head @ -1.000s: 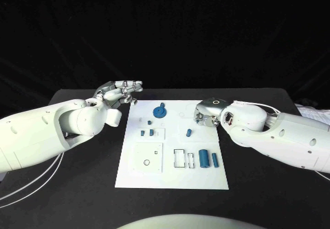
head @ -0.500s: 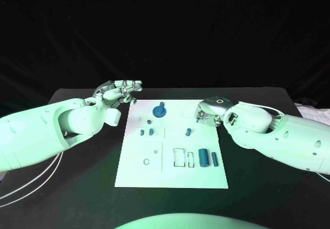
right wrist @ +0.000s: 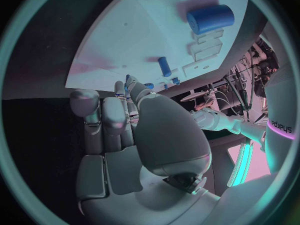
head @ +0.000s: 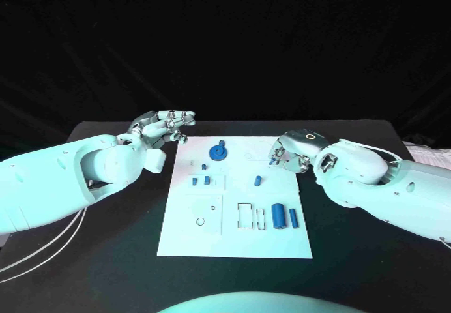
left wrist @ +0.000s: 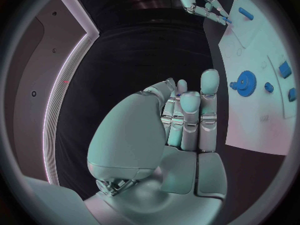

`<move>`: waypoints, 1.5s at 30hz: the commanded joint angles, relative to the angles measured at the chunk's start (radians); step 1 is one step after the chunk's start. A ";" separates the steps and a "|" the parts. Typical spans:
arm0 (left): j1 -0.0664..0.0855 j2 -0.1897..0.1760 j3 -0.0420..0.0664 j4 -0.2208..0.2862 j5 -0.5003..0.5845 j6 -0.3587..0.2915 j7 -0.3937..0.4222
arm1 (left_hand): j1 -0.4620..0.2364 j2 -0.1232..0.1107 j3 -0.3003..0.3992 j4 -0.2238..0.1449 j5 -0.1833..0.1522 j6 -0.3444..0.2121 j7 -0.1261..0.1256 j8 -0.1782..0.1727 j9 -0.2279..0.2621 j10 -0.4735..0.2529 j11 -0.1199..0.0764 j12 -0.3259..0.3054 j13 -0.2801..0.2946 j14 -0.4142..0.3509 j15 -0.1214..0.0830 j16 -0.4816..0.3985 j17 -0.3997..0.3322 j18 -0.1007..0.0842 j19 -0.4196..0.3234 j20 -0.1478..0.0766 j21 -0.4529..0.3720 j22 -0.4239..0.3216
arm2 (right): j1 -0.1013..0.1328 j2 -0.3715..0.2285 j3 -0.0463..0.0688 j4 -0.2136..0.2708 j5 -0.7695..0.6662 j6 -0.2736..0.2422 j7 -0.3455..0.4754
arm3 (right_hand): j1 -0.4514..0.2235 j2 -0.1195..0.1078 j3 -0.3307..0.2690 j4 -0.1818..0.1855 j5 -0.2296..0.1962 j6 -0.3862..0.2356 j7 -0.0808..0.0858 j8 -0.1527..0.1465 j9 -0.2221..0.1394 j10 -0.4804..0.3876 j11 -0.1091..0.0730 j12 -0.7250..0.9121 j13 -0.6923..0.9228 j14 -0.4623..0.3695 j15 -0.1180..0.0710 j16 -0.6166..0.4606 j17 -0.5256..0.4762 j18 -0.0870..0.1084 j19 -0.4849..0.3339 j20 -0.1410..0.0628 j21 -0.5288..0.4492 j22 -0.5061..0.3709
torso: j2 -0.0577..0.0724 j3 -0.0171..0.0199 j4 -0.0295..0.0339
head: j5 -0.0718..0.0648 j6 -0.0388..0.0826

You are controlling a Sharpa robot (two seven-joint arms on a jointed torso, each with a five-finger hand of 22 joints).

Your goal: Assemble the parts on the task board

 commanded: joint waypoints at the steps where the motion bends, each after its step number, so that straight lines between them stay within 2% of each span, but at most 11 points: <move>1: 0.000 0.001 0.001 0.001 -0.007 0.020 -0.001 | -0.002 0.004 -0.002 -0.002 0.004 -0.005 0.001 0.006 -0.001 -0.007 -0.001 0.004 0.001 -0.006 0.000 -0.006 -0.002 0.013 -0.010 0.000 -0.006 -0.002 | 0.000 -0.005 0.002 0.043 0.040 -0.036 0.002 | -0.010 -0.002 0.002 0.006 -0.004 0.005 -0.002 -0.001 0.000 0.004 0.002 -0.003 0.000 0.035 -0.006 0.007 0.002 -0.013 0.008 0.002 0.007 0.003 | 0.000 -0.0001 -0.0008 | 0.002 0.002; 6: 0.000 0.006 0.001 -0.001 -0.007 0.020 0.000 | -0.002 0.004 -0.002 -0.003 0.004 -0.006 0.001 0.006 -0.001 -0.007 -0.001 0.005 0.002 -0.007 0.000 -0.007 -0.003 0.013 -0.010 0.000 -0.008 -0.004 | 0.001 0.011 0.003 0.093 0.048 -0.029 0.002 | -0.007 -0.002 0.005 0.005 -0.004 0.006 -0.001 -0.001 0.000 0.005 0.003 -0.003 0.000 0.036 -0.006 0.010 0.004 -0.014 0.010 0.002 0.009 0.005 | 0.000 -0.0003 0.0002 | 0.009 0.006; 10: 0.000 0.010 0.001 -0.002 -0.008 0.018 0.003 | 0.000 0.005 -0.001 -0.005 0.005 -0.006 0.000 0.006 -0.001 -0.008 -0.001 0.006 0.002 -0.007 0.000 -0.006 -0.002 0.013 -0.010 0.000 -0.008 -0.003 | 0.000 0.042 0.003 0.096 0.050 -0.013 0.003 | -0.006 -0.002 0.007 0.004 -0.004 0.006 0.000 -0.002 0.000 0.005 0.003 -0.003 0.000 0.036 -0.006 0.013 0.007 -0.014 0.011 0.002 0.011 0.007 | 0.000 -0.0008 -0.0018 | 0.020 0.005; 13: 0.000 0.013 0.001 -0.003 -0.008 0.019 0.003 | 0.000 0.005 -0.001 -0.005 0.005 -0.006 0.000 0.006 -0.001 -0.008 -0.001 0.006 0.002 -0.007 0.000 -0.006 -0.002 0.013 -0.010 0.000 -0.008 -0.003 | -0.003 0.069 0.002 0.095 0.046 -0.007 0.007 | -0.002 -0.002 0.014 0.002 -0.004 0.006 0.001 -0.002 0.000 0.005 0.004 -0.004 -0.001 0.037 -0.006 0.016 0.009 -0.014 0.012 0.002 0.013 0.010 | 0.000 -0.0019 0.0003 | 0.027 0.002; 16: 0.000 0.016 0.001 -0.003 -0.018 0.017 -0.004 | 0.004 0.006 0.000 -0.011 0.005 -0.007 0.000 0.007 -0.001 -0.010 -0.001 0.008 0.003 -0.008 0.000 -0.006 -0.003 0.013 -0.009 0.000 -0.008 -0.004 | -0.013 0.093 0.001 0.098 0.035 -0.003 0.012 | 0.001 -0.002 0.019 -0.001 -0.004 0.006 0.003 -0.002 0.000 0.005 0.005 -0.004 -0.001 0.038 -0.005 0.019 0.012 -0.015 0.014 0.003 0.016 0.015 | 0.002 -0.0004 0.0007 | 0.039 -0.001; 19: 0.000 0.019 0.000 -0.002 -0.025 0.013 -0.011 | 0.007 0.005 0.001 -0.015 0.005 -0.009 0.001 0.007 -0.001 -0.012 -0.001 0.010 0.004 -0.008 0.000 -0.006 -0.004 0.013 -0.009 0.000 -0.009 -0.004 | -0.024 0.116 -0.001 0.101 0.009 0.004 0.014 | 0.003 -0.003 0.025 -0.003 -0.003 0.006 0.004 -0.002 0.000 0.005 0.006 -0.004 -0.001 0.039 -0.004 0.028 0.020 -0.017 0.019 0.003 0.023 0.027 | 0.002 -0.0013 0.0016 | 0.046 -0.004; 23: 0.000 0.023 0.000 0.002 -0.029 0.014 -0.012 | 0.008 0.003 0.000 -0.017 0.004 -0.010 0.002 0.007 -0.001 -0.013 -0.001 0.011 0.004 -0.009 0.000 -0.006 -0.005 0.013 -0.009 0.000 -0.009 -0.004 | -0.039 0.145 -0.006 0.095 -0.006 0.023 0.019 | 0.004 -0.003 0.027 -0.004 -0.003 0.006 0.005 -0.002 0.000 0.005 0.006 -0.004 -0.001 0.040 -0.004 0.031 0.024 -0.018 0.022 0.004 0.028 0.034 | 0.001 -0.0023 -0.0002 | 0.054 -0.009; 28: 0.000 0.027 0.000 0.008 -0.031 0.016 -0.012 | 0.008 0.003 0.000 -0.017 0.004 -0.010 0.002 0.007 -0.001 -0.013 -0.001 0.011 0.004 -0.009 0.000 -0.006 -0.005 0.013 -0.009 0.000 -0.009 -0.004 | -0.060 0.176 -0.012 0.085 -0.010 0.045 0.027 | 0.006 -0.004 0.032 -0.006 -0.003 0.005 0.006 -0.002 0.000 0.005 0.007 -0.004 -0.001 0.041 -0.003 0.035 0.026 -0.019 0.023 0.004 0.030 0.036 | 0.002 -0.0012 0.0006 | 0.067 -0.016; 34: 0.000 0.030 0.000 0.015 -0.031 0.018 -0.013 | 0.008 0.003 0.000 -0.017 0.004 -0.010 0.002 0.007 -0.001 -0.013 -0.001 0.011 0.004 -0.009 0.000 -0.006 -0.005 0.013 -0.009 0.000 -0.009 -0.004 | -0.087 0.208 -0.015 0.070 -0.017 0.060 0.032 | 0.008 -0.005 0.037 -0.009 -0.003 0.005 0.007 -0.002 0.000 0.004 0.008 -0.004 -0.001 0.041 -0.003 0.036 0.026 -0.019 0.024 0.005 0.031 0.037 | 0.001 -0.0005 0.0004 | 0.068 -0.018; 45: 0.000 0.031 0.000 0.016 -0.032 0.020 -0.015 | 0.007 0.003 -0.001 -0.018 0.004 -0.011 0.002 0.007 -0.002 -0.014 0.000 0.012 0.005 -0.009 0.000 -0.006 -0.006 0.014 -0.009 0.000 -0.010 -0.005 | -0.106 0.236 -0.020 0.052 -0.022 0.086 0.034 | 0.006 -0.007 0.040 -0.009 -0.003 0.004 0.009 -0.003 0.000 0.003 0.010 -0.005 -0.001 0.041 -0.002 0.037 0.026 -0.019 0.024 0.005 0.032 0.038 | 0.001 -0.0007 0.0000 | 0.073 -0.026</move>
